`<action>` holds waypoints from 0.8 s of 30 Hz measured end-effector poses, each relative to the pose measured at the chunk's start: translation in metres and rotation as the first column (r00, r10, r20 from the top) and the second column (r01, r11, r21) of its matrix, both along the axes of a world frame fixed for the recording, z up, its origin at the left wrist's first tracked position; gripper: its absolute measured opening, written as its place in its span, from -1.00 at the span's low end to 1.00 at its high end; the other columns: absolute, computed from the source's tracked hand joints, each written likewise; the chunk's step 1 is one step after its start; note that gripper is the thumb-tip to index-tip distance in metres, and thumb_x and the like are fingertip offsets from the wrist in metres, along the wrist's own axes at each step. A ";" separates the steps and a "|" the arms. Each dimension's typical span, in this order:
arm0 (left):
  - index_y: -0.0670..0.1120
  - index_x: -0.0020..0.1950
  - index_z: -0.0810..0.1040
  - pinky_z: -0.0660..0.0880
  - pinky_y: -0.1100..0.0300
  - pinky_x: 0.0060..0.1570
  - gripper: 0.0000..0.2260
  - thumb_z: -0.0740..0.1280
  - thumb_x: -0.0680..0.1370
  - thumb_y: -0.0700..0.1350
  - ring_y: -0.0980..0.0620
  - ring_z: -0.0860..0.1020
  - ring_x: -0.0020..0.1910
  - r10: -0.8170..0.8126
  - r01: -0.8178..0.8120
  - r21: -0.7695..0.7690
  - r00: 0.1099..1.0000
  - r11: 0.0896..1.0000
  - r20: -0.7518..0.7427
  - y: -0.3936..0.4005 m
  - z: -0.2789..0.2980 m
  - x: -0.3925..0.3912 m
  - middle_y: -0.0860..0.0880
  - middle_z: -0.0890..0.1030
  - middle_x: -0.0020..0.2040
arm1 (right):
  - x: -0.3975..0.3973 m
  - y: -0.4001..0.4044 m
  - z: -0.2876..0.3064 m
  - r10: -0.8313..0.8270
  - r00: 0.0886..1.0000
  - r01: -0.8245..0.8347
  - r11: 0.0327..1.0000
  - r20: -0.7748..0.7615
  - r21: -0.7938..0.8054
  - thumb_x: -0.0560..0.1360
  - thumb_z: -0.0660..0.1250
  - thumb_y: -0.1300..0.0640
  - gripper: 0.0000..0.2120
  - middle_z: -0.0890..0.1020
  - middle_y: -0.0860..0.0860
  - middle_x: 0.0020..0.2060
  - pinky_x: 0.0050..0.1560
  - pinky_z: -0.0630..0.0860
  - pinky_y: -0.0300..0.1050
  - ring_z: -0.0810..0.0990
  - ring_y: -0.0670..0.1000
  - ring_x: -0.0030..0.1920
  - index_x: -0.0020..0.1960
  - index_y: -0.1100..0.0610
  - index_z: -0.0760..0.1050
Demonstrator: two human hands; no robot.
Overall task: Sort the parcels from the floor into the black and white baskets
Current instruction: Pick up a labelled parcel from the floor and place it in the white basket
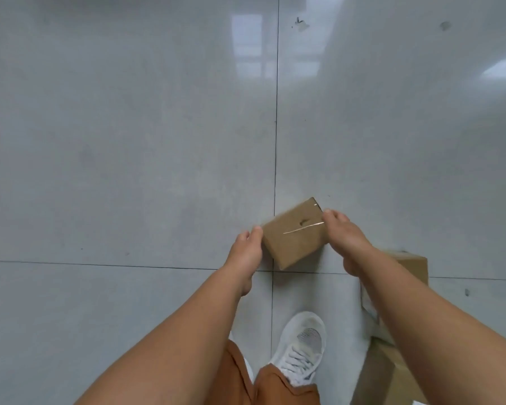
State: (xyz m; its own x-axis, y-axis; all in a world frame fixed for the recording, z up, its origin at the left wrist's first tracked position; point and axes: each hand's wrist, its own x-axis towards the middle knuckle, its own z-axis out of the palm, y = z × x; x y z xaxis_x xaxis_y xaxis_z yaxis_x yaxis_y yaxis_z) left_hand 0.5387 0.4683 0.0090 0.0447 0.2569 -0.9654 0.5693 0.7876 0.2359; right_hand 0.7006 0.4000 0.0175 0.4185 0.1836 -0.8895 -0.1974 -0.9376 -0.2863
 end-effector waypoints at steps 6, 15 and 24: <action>-0.03 0.49 0.23 0.31 -0.04 0.38 -0.45 0.07 0.57 0.21 -0.09 0.36 0.37 0.070 -0.072 -0.064 0.997 0.995 -0.031 -0.003 -0.052 0.012 -0.05 0.36 0.42 | 0.009 0.017 -0.058 0.053 0.996 -0.053 0.999 0.069 -0.003 0.60 0.04 -0.16 -0.41 0.12 0.00 0.55 0.46 0.17 0.12 0.15 0.14 0.51 0.57 0.00 0.03; -0.04 0.30 0.42 0.38 0.26 -0.45 -0.53 0.00 0.59 0.23 0.01 0.51 -0.05 0.231 -0.231 -0.011 0.972 0.973 -0.050 0.011 -0.024 0.031 -0.07 0.52 0.16 | 0.007 0.020 -0.028 -0.089 0.994 0.092 0.994 -0.065 0.055 0.61 0.03 -0.19 -0.50 0.32 0.02 0.42 0.20 0.24 -0.05 0.31 0.04 0.24 0.50 -0.05 0.22; 0.04 0.39 0.38 0.42 0.05 0.12 -0.56 0.02 0.60 0.19 -0.09 0.44 0.20 0.187 -0.184 0.228 0.982 0.956 0.008 0.040 0.153 0.016 -0.11 0.41 0.29 | -0.008 0.029 0.147 -0.233 0.969 0.244 0.956 -0.086 0.164 0.57 0.05 -0.25 -0.60 0.44 0.04 0.29 0.25 0.38 0.03 0.43 0.06 0.25 0.31 -0.12 0.39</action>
